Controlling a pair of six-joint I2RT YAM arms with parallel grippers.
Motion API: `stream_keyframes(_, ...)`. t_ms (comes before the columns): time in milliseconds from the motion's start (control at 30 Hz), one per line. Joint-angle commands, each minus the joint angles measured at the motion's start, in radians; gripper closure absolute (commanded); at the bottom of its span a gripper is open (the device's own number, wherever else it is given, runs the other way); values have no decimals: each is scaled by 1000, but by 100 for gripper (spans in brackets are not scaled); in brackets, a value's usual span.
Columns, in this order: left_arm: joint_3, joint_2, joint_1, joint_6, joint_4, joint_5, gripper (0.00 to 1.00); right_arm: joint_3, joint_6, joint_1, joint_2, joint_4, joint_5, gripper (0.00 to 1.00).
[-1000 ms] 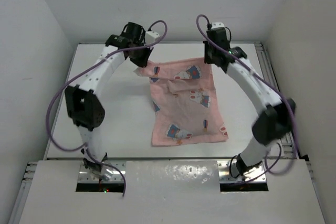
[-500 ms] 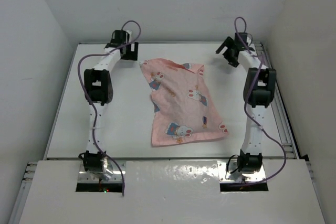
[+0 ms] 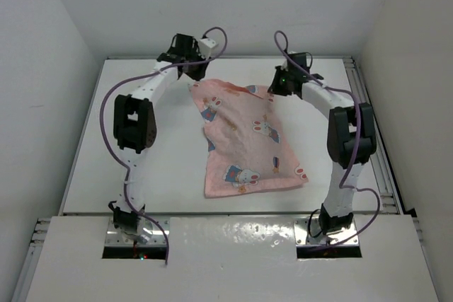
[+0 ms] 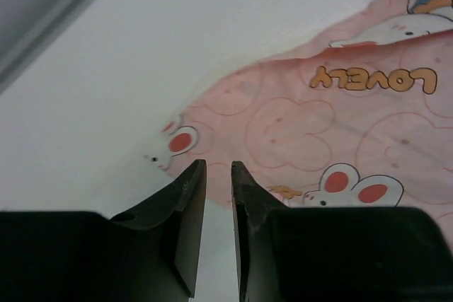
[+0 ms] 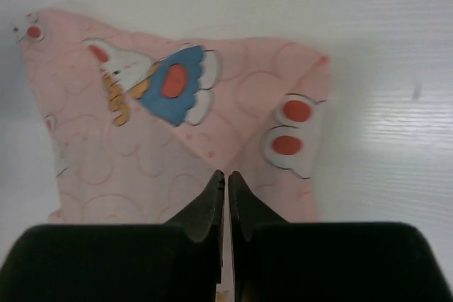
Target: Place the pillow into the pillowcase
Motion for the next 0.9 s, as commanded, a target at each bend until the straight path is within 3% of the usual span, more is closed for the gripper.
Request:
stream_keyframes(0,26,73,7,-7,-36,10,81,20,-95,68,-61,64,-53,98)
stream_keyframes(133,51,121,7,-99,-17,-47,75,99,-63,147,11,80,-73,100)
stream_keyframes(233,42,125,7,-118,-17,-58,70,199,3,161,134,31,-92,100)
stream_keyframes(433,8,137,7,-133,-13,-76,63,265,126,184,263,88,-62,100)
stream_keyframes(633,11,156,6,-121,-14,-112,62,422,151,173,378,25,113,100)
stream_keyframes(733,13,162,7,-119,-5,-135,62,463,151,161,397,55,307,100)
stream_keyframes(867,29,179,6,-114,-3,-162,62,537,163,124,467,167,421,100)
